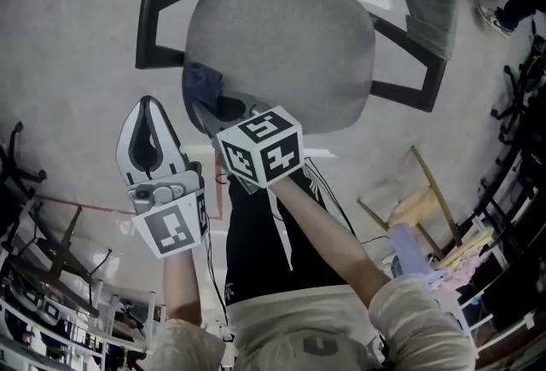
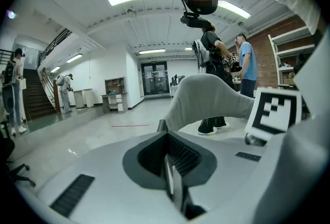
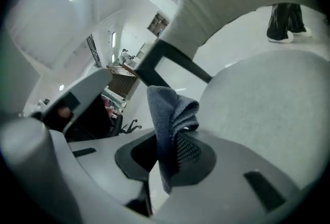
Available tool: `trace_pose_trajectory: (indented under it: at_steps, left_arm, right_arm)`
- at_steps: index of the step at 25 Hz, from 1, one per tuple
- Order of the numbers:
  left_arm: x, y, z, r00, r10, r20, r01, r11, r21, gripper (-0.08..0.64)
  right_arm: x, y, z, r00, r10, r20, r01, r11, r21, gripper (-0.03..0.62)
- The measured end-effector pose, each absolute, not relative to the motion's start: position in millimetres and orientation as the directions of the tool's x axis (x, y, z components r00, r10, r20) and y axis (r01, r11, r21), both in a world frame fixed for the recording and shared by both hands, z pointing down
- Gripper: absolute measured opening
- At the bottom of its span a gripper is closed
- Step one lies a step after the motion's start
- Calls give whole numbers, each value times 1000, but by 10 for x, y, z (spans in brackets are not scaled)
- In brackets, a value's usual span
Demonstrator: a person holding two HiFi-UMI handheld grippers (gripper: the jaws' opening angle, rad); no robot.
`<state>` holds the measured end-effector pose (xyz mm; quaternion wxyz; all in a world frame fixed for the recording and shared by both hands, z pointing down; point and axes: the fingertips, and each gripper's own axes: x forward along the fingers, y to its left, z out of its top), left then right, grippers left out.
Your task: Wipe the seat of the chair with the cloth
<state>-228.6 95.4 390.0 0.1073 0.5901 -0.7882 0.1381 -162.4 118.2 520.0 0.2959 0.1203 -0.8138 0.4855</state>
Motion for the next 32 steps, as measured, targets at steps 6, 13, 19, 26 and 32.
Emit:
trace_pose_trajectory:
  at_steps: [6,13,19,26,32]
  left_arm:
    - [-2417,1098,3960,-327,-885,332,-945,316,-88,15]
    - [-2368,1075,3980,-322,-887,332,-946,319,-64,15]
    - [-2193,913,3984,-263,-907,329,-964,261,-52,15]
    - [-1896,653,4004,-196,-927,321,-980,197,-31,15]
    - [-1570,387,3984,-105,-945,309,-994,102,-25,15]
  right_arm:
    - [-1919,1611,5852,-737,196,647,-496,495,-714,49]
    - [-1900,1685,6074,-679,225,699,-505,548,-667,49]
    - [-1607,1587,6058,-677,194,710,-539,526,-657,49]
    - [-911,1436,6046,-658,149,738,-580,524,-623,49]
    - [-12,1139,6078,-587,61,807,-659,542,-521,49]
